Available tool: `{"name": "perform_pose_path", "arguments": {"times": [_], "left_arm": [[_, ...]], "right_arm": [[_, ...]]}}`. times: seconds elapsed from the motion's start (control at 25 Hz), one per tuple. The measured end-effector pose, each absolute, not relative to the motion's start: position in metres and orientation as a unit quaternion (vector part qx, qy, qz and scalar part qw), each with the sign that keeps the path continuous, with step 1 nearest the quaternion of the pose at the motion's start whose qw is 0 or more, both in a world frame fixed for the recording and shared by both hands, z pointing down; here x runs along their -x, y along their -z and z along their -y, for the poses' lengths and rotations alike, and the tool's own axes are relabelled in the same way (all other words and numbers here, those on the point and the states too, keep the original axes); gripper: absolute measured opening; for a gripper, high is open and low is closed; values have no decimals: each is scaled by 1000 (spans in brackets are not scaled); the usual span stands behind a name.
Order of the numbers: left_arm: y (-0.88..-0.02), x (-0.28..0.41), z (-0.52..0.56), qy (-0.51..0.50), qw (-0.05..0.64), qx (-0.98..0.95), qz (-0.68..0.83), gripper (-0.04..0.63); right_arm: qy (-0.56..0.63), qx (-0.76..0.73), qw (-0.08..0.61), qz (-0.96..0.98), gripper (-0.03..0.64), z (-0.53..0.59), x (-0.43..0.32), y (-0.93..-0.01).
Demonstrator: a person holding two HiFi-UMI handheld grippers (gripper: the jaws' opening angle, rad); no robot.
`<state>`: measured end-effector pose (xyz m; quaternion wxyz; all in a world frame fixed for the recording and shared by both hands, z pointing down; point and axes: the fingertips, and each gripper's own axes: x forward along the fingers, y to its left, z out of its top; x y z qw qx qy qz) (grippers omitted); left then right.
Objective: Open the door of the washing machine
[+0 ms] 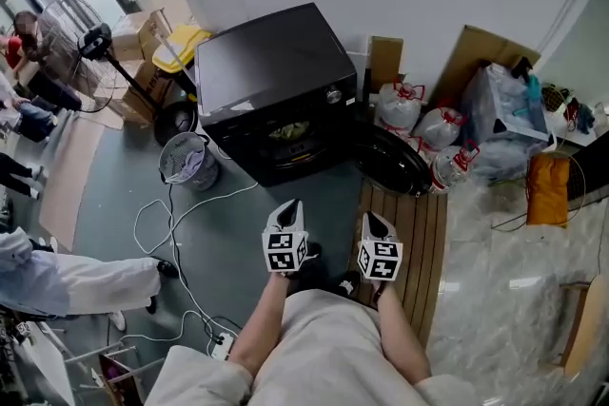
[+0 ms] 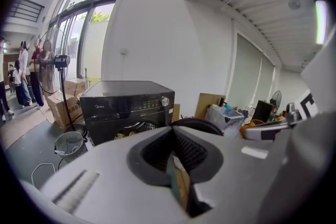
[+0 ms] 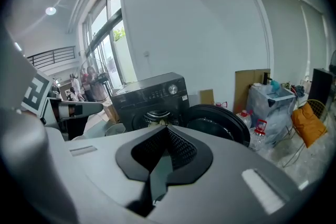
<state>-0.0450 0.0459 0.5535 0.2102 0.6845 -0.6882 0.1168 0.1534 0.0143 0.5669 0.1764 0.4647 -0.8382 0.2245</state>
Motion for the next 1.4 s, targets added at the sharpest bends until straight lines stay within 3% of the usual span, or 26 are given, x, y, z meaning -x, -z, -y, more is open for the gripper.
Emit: {"name": "perform_pose_path", "arguments": {"times": [1.4], "left_arm": [[-560,47,-55,-103,231,-675,694,57]], "right_arm": [[-194,-433,187,860,0,-18,-148,-557]]}}
